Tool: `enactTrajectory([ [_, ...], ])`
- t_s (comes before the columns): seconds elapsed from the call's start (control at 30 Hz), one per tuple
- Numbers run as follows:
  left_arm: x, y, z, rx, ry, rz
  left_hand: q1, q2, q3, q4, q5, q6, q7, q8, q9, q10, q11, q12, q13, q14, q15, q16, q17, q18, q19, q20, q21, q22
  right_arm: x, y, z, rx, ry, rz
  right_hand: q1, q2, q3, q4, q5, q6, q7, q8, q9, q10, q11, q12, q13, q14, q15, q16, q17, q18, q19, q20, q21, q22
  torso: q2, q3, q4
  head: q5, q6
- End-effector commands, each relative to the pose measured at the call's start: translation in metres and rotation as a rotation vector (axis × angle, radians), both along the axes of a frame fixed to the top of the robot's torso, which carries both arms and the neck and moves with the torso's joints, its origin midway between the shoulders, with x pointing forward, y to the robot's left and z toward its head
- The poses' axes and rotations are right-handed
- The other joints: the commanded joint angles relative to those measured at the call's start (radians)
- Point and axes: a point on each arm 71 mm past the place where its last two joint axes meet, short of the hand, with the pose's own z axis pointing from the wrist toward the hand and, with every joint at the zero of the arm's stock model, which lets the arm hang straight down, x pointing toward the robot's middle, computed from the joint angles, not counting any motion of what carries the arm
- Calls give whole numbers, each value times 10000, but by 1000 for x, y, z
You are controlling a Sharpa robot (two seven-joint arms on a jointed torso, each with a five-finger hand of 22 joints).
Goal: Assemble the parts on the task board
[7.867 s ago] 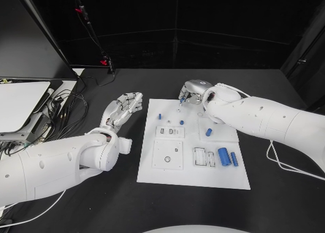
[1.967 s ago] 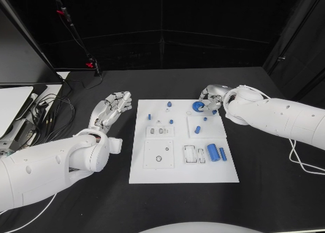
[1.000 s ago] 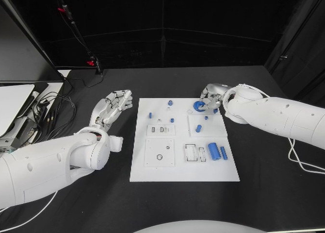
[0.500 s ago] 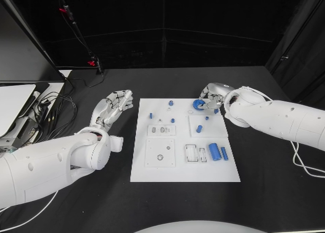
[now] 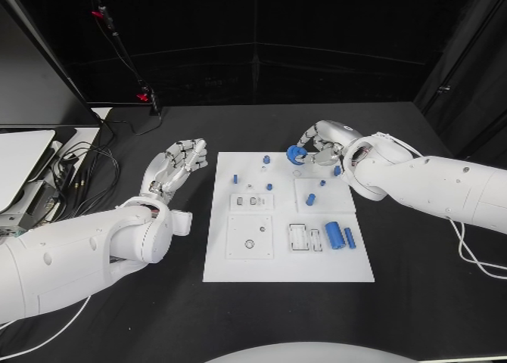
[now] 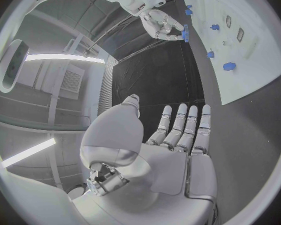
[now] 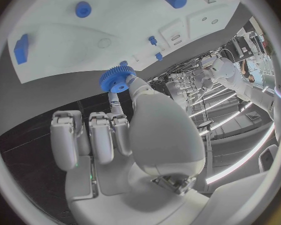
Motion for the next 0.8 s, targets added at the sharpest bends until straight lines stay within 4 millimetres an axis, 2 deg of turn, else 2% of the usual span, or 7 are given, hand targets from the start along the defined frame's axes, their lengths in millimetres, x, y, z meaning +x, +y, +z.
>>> enactTrajectory([
  [0.03, -4, -1, 17, -512, -2255, -291, 57, 55, -66, 8, 64, -18, 1546, 46, -9, 62, 24, 59, -11, 65, -3, -11, -10, 100, 38, 13, 61, 15, -2, 10, 2, 179, 84, 167, 73, 40, 33, -18, 59, 351, -309, -25, -3, 1040, 87, 25, 2632, 1060, 16, 25, 2628, -73, 1025, 24, 33, 2634, -1, 7, 7, -2, -20],
  [0.07, -4, -1, 17, -509, -2254, -286, 57, 55, -66, 8, 64, -18, 1546, 46, -9, 62, 24, 59, -11, 65, -3, -11, -10, 100, 38, 13, 61, 15, -3, 13, 2, 182, 116, 233, 76, 41, 37, -23, 58, 353, -306, -36, -7, 1040, 90, 25, 2632, 1060, 18, 25, 2628, -73, 1025, 26, 33, 2634, -5, 7, -6, 8, -22],
  [0.33, -4, -1, 17, -501, -2250, -279, 60, 58, -70, 9, 68, -18, 1546, 47, -12, 63, 23, 59, -12, 66, -3, -11, -10, 99, 38, 13, 63, 15, -1, 36, 1, 116, 84, 641, 101, 58, 68, -54, 60, 395, -297, -78, -21, 1040, 99, 25, 2632, 1060, 28, 25, 2628, -73, 1025, 36, 33, 2634, -2, 7, 21, 6, 1],
  [0.6, -4, -2, 17, -504, -2240, -287, 70, 66, -82, 10, 80, -17, 1545, 49, -21, 66, 23, 60, -12, 69, -2, -10, -9, 97, 28, 12, 63, 10, 11, 58, -3, -108, 124, 827, 117, 41, 83, -92, 53, 413, -281, -139, -43, 1040, 115, 25, 2632, 1060, 38, 25, 2628, -73, 1025, 47, 33, 2634, 7, 4, 22, 68, -1],
  [0.73, -4, -2, 17, -512, -2235, -302, 70, 66, -82, 10, 80, -17, 1545, 49, -21, 66, 23, 60, -12, 69, -2, -10, -9, 97, 28, 12, 63, 10, 16, 67, -6, -234, 150, 890, 125, 24, 86, -112, 49, 414, -275, -168, -53, 1040, 120, 25, 2632, 1060, 42, 25, 2628, -73, 1025, 51, 33, 2634, 14, 13, 46, 86, 2],
  [0.8, -4, -2, 17, -507, -2233, -295, 70, 66, -82, 10, 80, -17, 1545, 49, -21, 66, 23, 60, -12, 69, -2, -10, -9, 97, 28, 12, 63, 10, 19, 71, -7, -302, 179, 916, 126, 22, 87, -115, 49, 412, -274, -176, -56, 1040, 121, 25, 2632, 1060, 43, 25, 2628, -73, 1025, 52, 33, 2634, 11, 13, 21, 123, 7],
])
